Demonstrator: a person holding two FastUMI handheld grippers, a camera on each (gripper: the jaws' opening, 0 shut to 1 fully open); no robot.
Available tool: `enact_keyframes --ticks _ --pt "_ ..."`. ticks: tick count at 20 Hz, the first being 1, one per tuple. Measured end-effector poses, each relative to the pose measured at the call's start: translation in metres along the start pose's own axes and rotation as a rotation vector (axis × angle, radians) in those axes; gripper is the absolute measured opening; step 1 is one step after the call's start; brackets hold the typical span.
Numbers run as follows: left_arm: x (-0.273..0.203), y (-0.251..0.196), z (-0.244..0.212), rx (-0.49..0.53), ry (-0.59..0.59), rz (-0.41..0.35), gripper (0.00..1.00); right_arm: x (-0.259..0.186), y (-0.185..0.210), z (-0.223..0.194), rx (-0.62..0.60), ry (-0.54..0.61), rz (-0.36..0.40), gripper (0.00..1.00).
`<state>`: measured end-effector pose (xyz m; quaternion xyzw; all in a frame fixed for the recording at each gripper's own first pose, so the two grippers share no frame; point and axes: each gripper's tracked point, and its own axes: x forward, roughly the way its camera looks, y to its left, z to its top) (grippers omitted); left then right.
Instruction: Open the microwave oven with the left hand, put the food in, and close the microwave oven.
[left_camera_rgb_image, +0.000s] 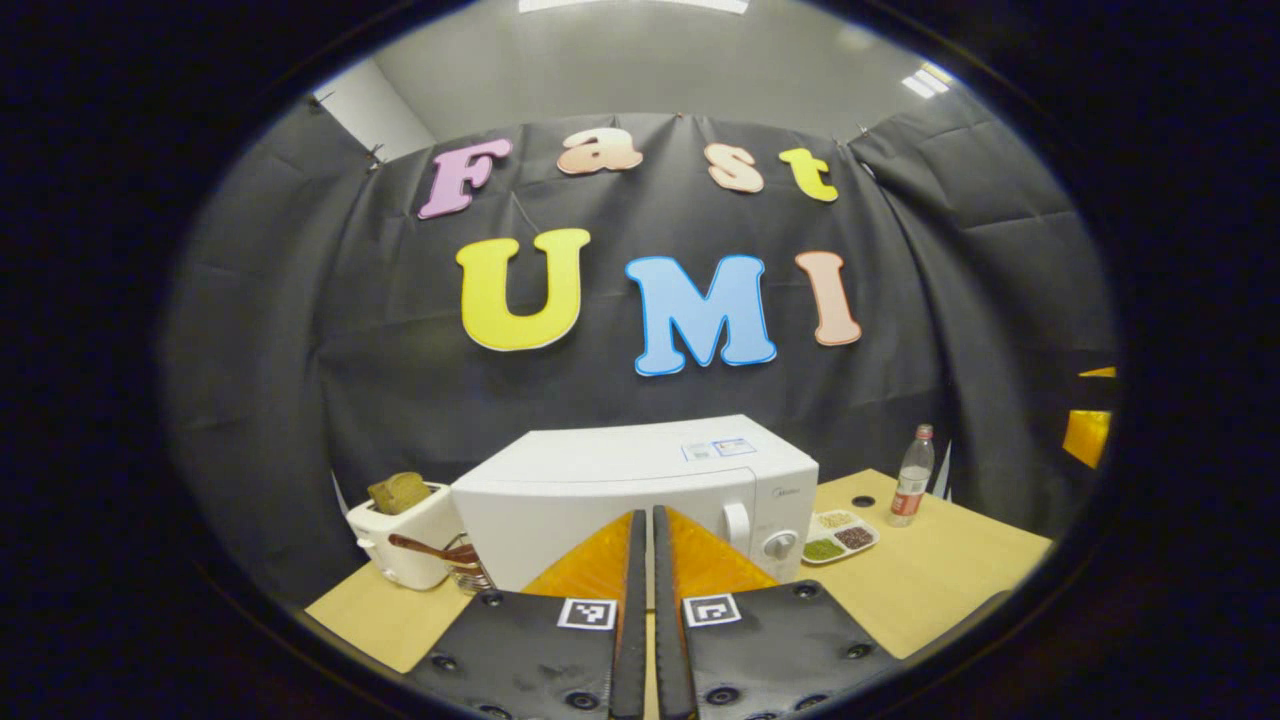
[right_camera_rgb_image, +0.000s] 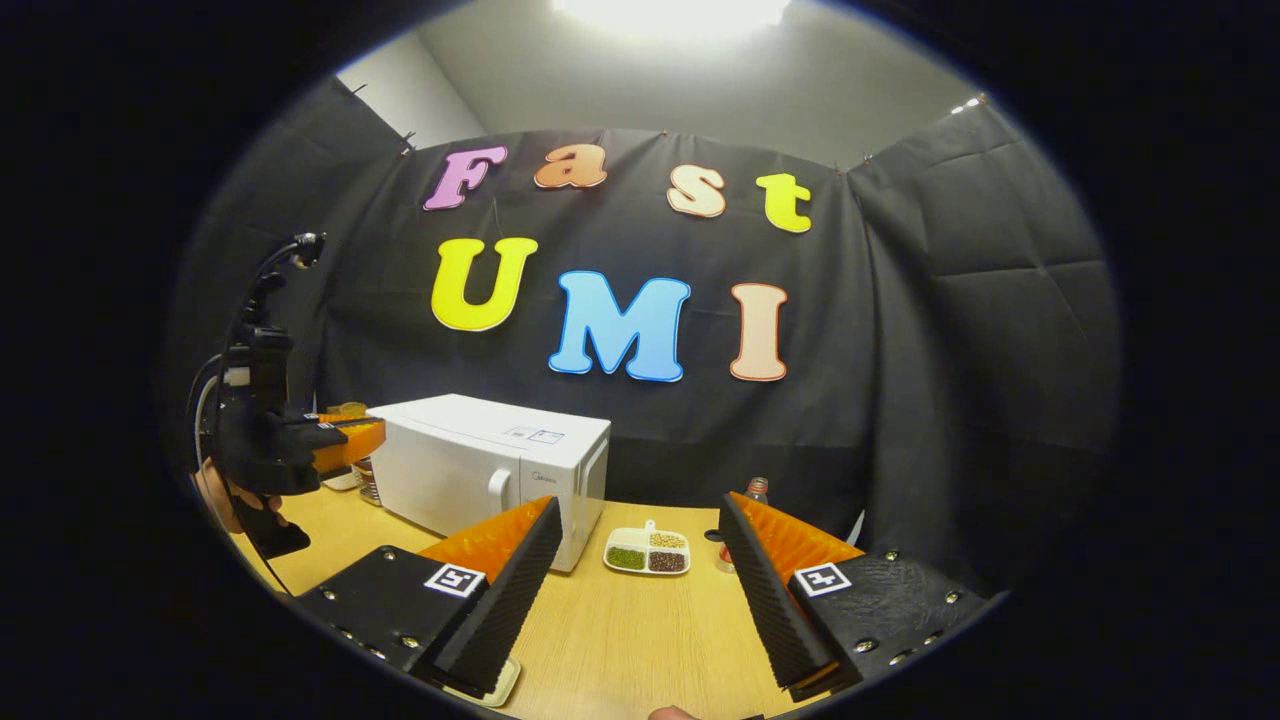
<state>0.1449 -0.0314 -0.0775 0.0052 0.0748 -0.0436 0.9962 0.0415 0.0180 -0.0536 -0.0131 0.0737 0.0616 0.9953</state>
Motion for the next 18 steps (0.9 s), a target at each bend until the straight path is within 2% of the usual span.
enact_keyframes --ticks 3,8,9,10,11,12,13,14,15,18 --pt "-0.036 0.005 0.014 0.001 -0.017 0.013 0.10 -0.009 -0.004 0.007 -0.002 -0.027 -0.005 0.97" --pt "-0.092 0.021 0.032 0.008 -0.061 0.029 0.10 -0.027 0.014 0.024 0.049 -0.061 -0.002 0.97" --pt "-0.103 0.025 0.034 0.009 -0.063 0.031 0.03 -0.031 0.019 0.026 0.052 -0.063 -0.007 0.97" --pt "-0.115 0.030 0.034 0.006 -0.062 0.033 0.10 -0.036 0.025 0.028 0.057 -0.063 -0.008 0.96" --pt "-0.127 0.035 0.032 0.000 -0.061 0.037 0.03 -0.041 0.031 0.031 0.061 -0.070 -0.007 0.96" --pt "-0.137 0.041 0.031 -0.006 -0.064 0.037 0.13 -0.052 0.031 0.030 0.064 -0.078 -0.010 0.97" --pt "-0.148 0.049 0.028 -0.010 -0.064 0.044 0.14 -0.057 0.037 0.032 0.066 -0.080 -0.012 0.97" --pt "-0.160 0.057 0.027 -0.009 -0.064 0.055 0.19 -0.063 0.046 0.035 0.070 -0.085 -0.004 0.96" --pt "-0.171 0.067 0.024 -0.008 -0.067 0.073 0.15 -0.069 0.054 0.039 0.069 -0.094 0.003 0.97" --pt "-0.201 0.086 0.021 0.004 -0.083 0.106 0.21 -0.089 0.069 0.046 0.056 -0.120 0.014 0.96"
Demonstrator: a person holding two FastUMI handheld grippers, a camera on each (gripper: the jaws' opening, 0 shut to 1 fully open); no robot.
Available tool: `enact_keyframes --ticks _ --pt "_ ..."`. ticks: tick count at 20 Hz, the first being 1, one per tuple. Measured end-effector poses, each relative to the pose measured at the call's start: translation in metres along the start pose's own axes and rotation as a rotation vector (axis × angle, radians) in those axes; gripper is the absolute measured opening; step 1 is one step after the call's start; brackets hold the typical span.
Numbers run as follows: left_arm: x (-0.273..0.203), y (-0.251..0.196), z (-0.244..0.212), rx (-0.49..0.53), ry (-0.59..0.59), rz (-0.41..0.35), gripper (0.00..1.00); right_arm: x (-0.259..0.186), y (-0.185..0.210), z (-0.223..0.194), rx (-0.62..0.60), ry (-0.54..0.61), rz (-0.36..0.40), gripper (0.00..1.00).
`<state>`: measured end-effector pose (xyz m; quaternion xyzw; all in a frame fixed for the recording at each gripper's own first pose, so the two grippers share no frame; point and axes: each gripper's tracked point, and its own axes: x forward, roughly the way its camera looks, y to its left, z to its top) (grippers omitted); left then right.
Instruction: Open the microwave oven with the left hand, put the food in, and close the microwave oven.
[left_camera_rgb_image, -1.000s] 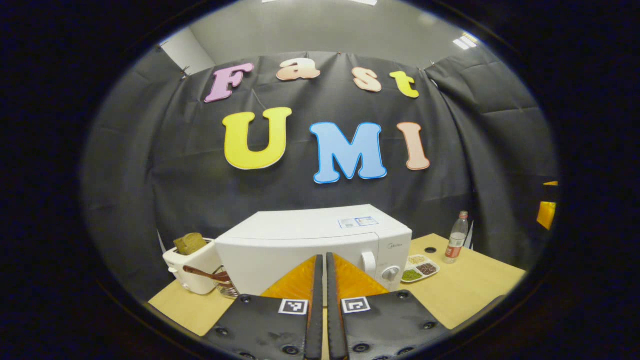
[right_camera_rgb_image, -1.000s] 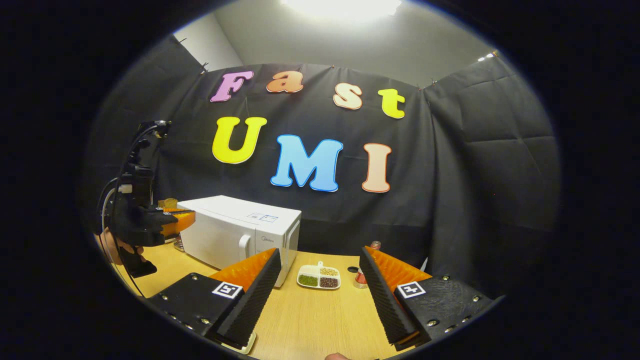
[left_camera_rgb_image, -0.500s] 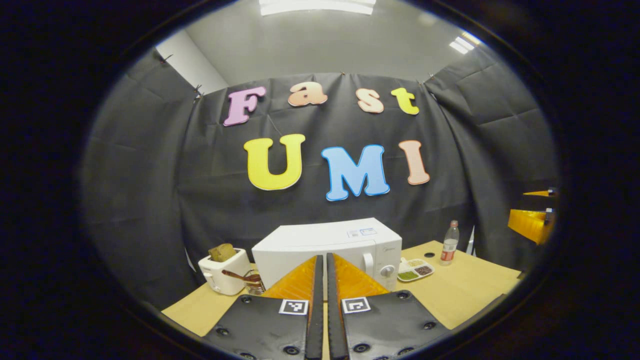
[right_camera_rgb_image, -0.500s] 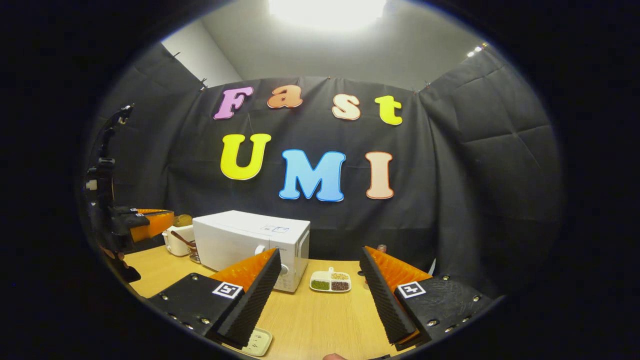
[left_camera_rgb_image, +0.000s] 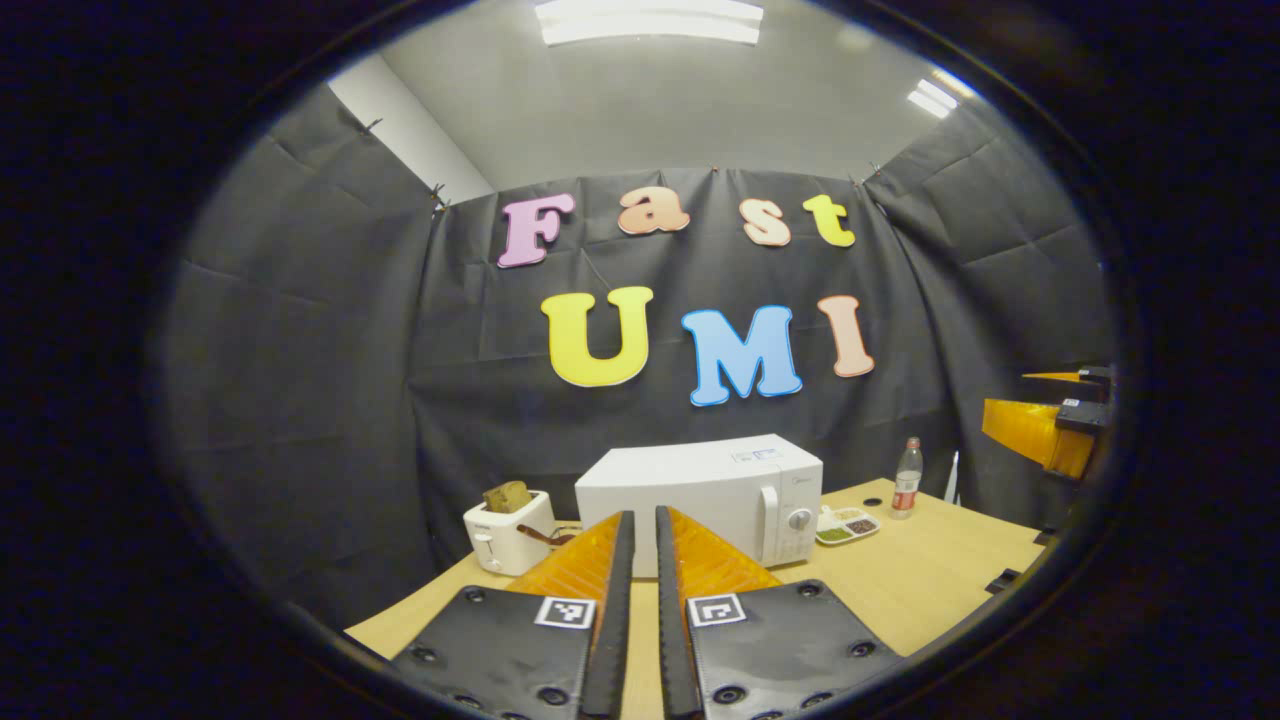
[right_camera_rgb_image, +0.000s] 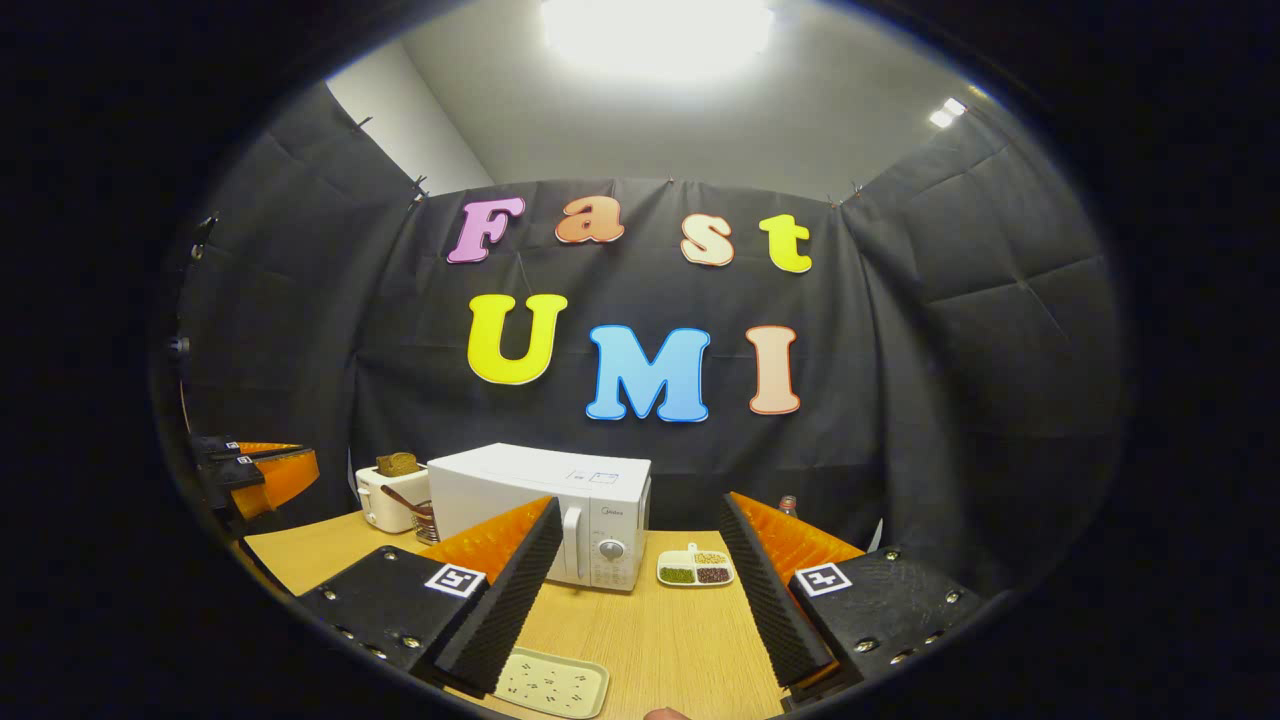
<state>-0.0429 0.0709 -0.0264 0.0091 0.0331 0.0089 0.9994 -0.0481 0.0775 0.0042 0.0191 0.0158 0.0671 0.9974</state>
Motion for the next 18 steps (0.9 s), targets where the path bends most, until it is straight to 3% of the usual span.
enact_keyframes --ticks 3,4,5,10,18 --pt "-0.024 0.022 0.000 0.003 -0.003 0.033 0.38 -0.015 0.013 0.005 0.005 -0.017 0.000 0.96" --pt "-0.028 0.026 0.001 0.000 -0.004 0.035 0.54 -0.020 0.016 0.006 0.006 -0.020 0.000 0.96" --pt "-0.033 0.030 0.002 -0.003 -0.007 0.042 0.55 -0.023 0.018 0.006 0.003 -0.020 -0.004 0.96" --pt "-0.046 0.039 0.008 -0.036 -0.016 0.039 0.92 -0.030 0.023 0.012 -0.005 -0.026 -0.014 0.96" --pt "-0.053 0.047 0.018 -0.047 -0.047 0.039 0.94 -0.039 0.016 0.024 -0.011 -0.058 -0.023 0.96"
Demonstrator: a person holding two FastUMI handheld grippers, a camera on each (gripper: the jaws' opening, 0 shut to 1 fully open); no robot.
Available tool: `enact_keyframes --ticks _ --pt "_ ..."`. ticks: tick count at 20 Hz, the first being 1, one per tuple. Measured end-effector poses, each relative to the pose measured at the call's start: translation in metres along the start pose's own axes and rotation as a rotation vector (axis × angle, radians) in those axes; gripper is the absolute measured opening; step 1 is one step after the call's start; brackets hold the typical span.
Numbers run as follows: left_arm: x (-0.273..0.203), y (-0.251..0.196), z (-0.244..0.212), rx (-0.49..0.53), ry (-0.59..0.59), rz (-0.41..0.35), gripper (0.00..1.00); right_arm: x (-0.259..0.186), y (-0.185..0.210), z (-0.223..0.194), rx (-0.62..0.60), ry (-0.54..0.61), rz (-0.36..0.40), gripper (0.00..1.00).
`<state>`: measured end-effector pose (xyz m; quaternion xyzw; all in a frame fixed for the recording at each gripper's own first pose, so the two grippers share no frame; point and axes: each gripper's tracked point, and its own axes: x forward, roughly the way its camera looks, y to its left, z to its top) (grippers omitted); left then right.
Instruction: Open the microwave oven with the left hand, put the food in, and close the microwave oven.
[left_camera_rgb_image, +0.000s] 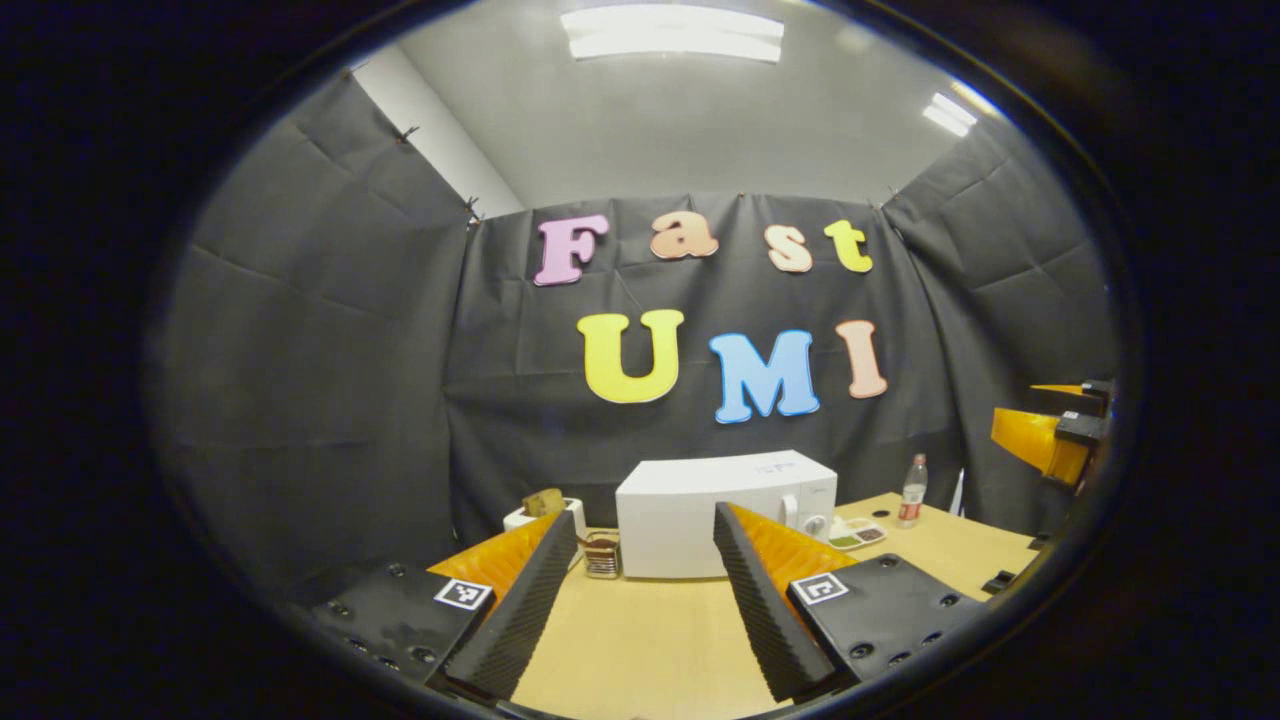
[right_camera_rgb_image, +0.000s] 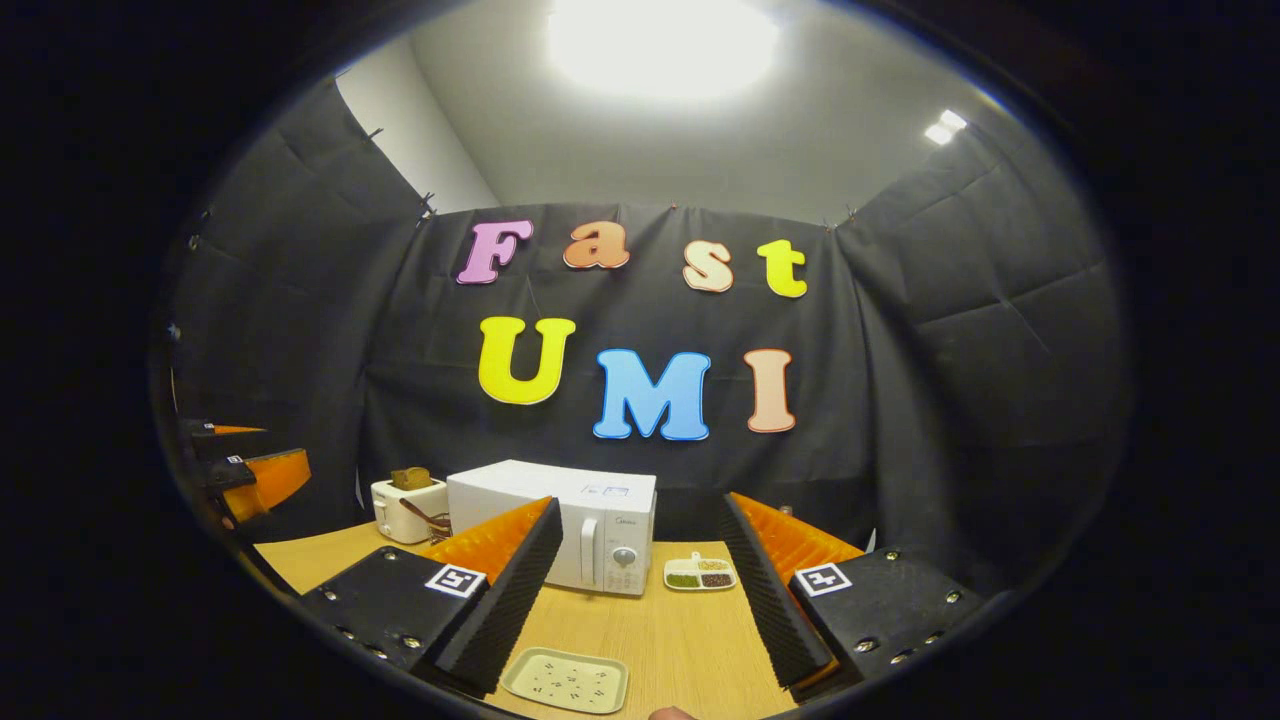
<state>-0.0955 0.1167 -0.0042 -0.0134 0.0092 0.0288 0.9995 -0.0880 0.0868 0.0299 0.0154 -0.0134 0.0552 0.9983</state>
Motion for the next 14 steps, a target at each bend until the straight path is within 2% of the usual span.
enact_keyframes --ticks 4,14 --pt "-0.002 0.005 -0.001 0.003 -0.003 -0.007 0.92 0.004 0.011 0.010 0.006 -0.017 -0.002 0.96" --pt "0.005 0.009 -0.001 0.003 -0.002 -0.027 0.93 0.004 0.030 0.005 -0.003 -0.013 0.012 0.96"
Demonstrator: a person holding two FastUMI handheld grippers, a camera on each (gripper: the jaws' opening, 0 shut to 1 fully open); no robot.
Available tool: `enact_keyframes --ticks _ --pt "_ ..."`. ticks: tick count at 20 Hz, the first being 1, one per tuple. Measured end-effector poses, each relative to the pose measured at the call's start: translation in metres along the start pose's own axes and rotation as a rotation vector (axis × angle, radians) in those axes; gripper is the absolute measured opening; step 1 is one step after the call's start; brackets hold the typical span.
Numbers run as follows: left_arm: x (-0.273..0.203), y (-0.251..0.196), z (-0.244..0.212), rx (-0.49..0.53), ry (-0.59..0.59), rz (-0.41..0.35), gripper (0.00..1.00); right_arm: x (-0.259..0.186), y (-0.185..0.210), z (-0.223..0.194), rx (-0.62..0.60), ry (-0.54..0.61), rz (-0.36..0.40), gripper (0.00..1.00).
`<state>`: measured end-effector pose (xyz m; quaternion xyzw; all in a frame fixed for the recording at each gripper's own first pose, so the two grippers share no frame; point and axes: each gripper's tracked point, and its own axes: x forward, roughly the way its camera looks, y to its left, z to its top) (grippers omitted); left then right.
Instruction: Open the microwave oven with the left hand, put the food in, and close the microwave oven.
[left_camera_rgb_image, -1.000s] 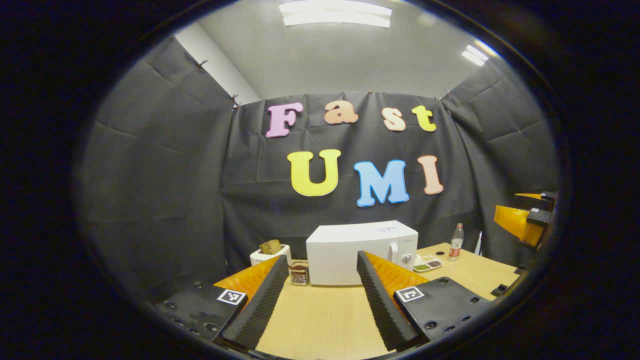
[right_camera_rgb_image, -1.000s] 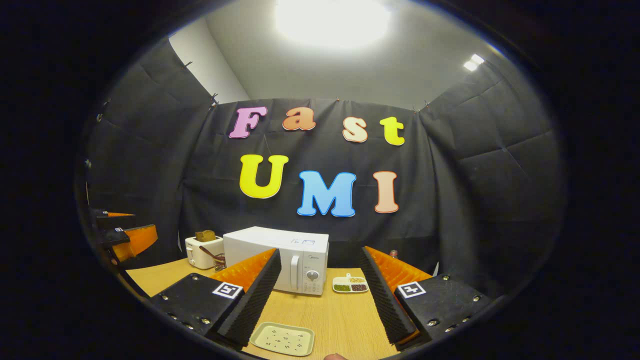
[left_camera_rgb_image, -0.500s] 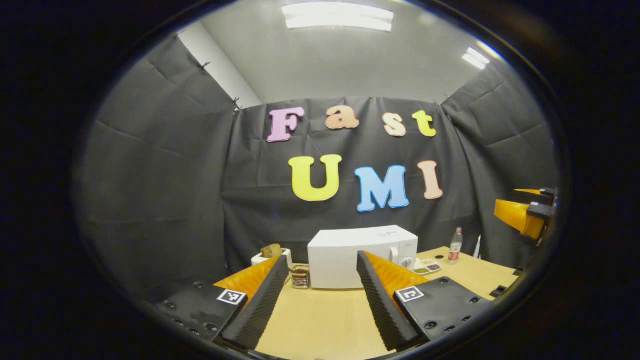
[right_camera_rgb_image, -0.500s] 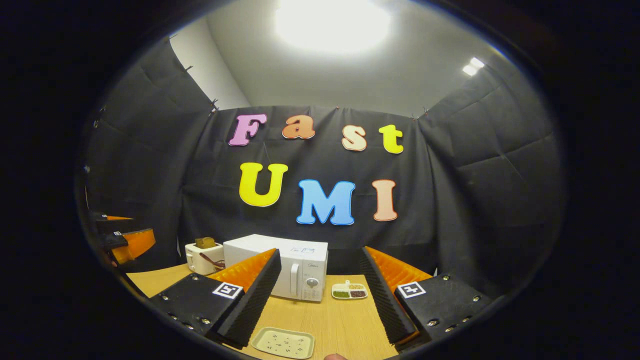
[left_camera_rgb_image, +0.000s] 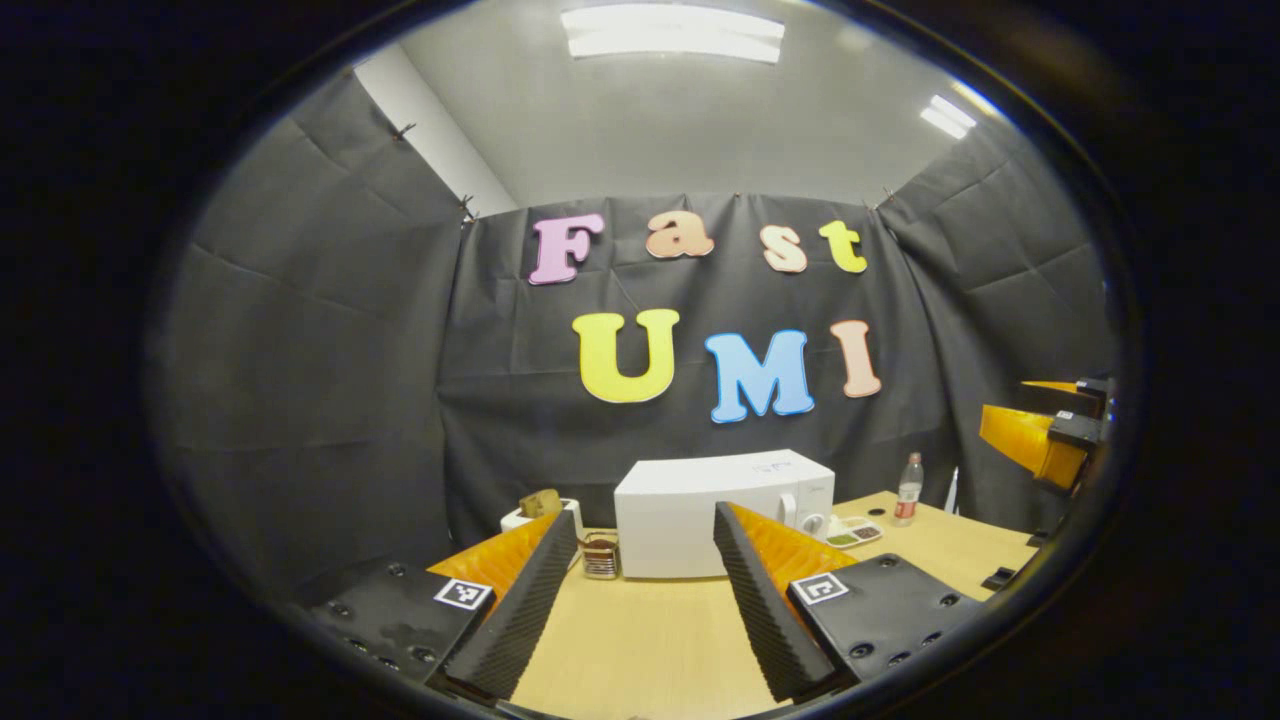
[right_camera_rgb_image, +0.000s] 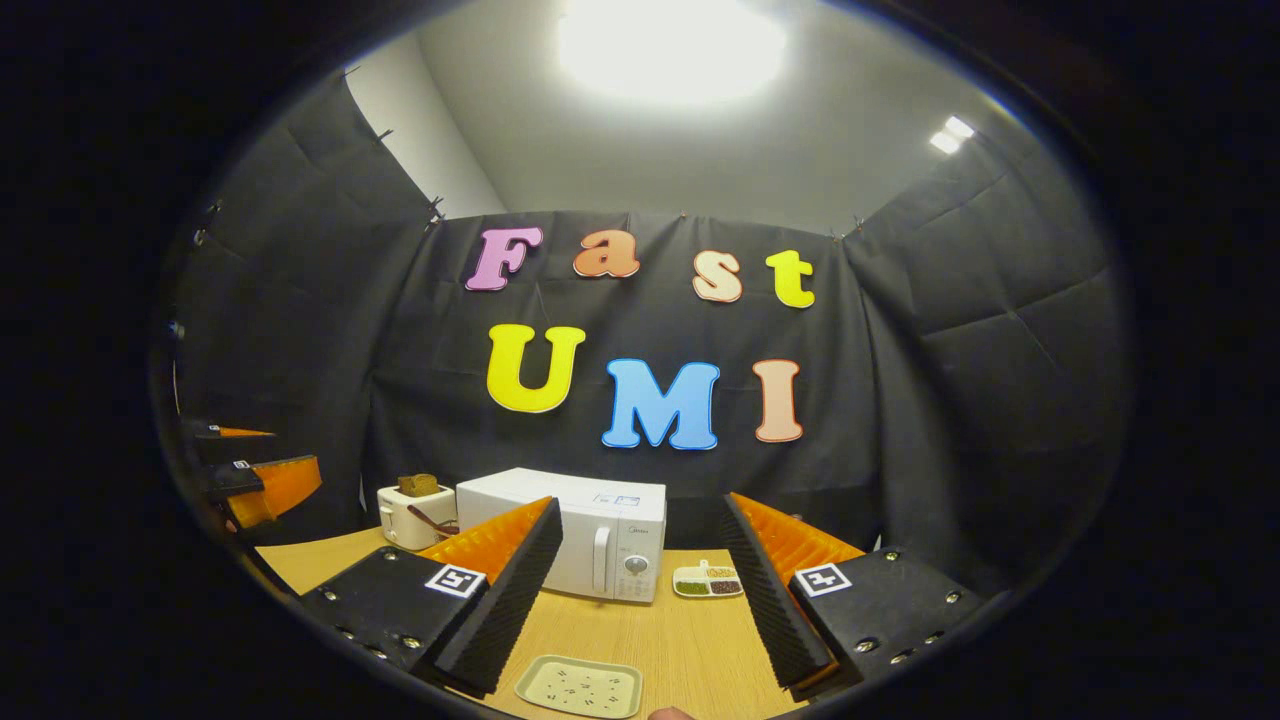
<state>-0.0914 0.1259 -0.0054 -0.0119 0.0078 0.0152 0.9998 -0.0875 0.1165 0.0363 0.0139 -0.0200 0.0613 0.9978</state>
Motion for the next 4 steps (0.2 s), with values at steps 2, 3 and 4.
enact_keyframes --ticks 2,3,4 --pt "0.0014 0.0019 -0.0006 -0.008 -0.001 -0.001 0.92 0.0018 0.0015 0.0011 -0.003 0.000 -0.001 0.96" --pt "0.0010 0.0022 -0.0010 -0.009 0.000 -0.002 0.92 0.0027 0.0024 0.0021 -0.002 -0.002 -0.001 0.96" --pt "0.0024 0.0025 -0.0014 -0.009 -0.003 -0.002 0.94 0.0036 0.0035 0.0021 -0.002 -0.004 -0.001 0.96"
